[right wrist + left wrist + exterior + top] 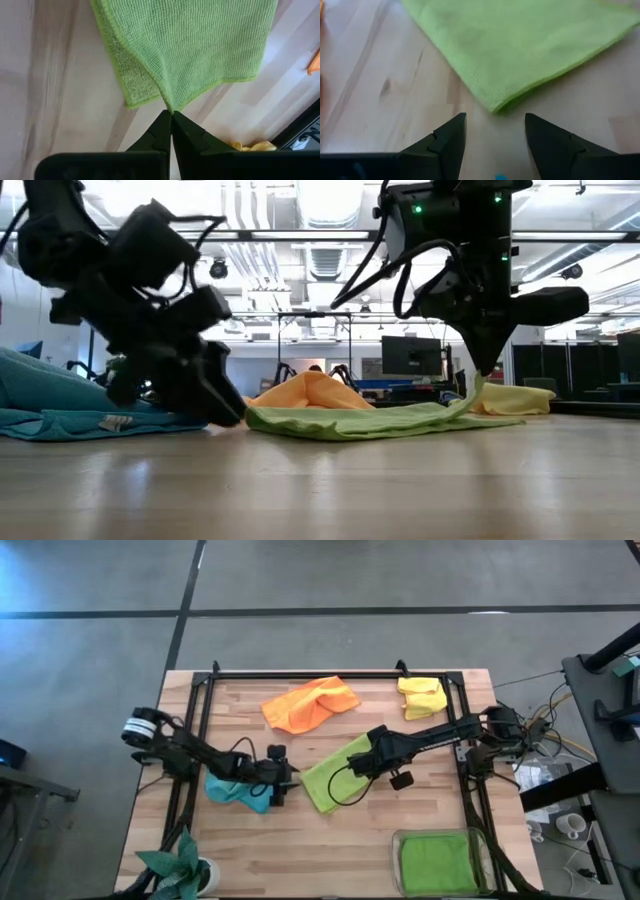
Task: Fold microfiber towels
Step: Fold the light green microfiber towel
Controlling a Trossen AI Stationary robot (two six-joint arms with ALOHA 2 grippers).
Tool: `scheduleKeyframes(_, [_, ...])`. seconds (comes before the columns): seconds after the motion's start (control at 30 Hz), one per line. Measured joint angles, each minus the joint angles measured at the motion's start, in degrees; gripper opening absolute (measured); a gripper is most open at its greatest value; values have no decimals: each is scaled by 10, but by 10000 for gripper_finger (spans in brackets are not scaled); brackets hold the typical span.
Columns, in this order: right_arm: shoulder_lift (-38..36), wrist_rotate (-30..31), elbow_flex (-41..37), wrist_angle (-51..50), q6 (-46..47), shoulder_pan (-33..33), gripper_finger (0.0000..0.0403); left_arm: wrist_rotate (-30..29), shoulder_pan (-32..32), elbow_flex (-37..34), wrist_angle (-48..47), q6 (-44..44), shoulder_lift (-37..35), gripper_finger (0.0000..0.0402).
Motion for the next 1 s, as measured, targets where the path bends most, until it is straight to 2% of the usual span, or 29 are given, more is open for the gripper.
scheduleKeyframes(0.2, [0, 0, 1, 1, 4, 0, 9, -9, 3, 7, 60, -36, 42, 187])
scheduleKeyframes(0.37, [0, 0, 0, 2, 4, -2, 9, -5, 5, 7, 53, -78, 44, 182])
scheduleKeyframes(0.5, [0, 0, 0, 3, 1, -2, 9, -5, 9, 8, 50, -117, 43, 139])
scheduleKeyframes(0.7, [0, 0, 0, 2, -1, -3, 9, -17, 10, 8, 45, -109, 43, 16])
scheduleKeyframes(1.0, [0, -3, -45, 11, -15, -7, 9, -12, 12, 8, 14, -70, 35, 14])
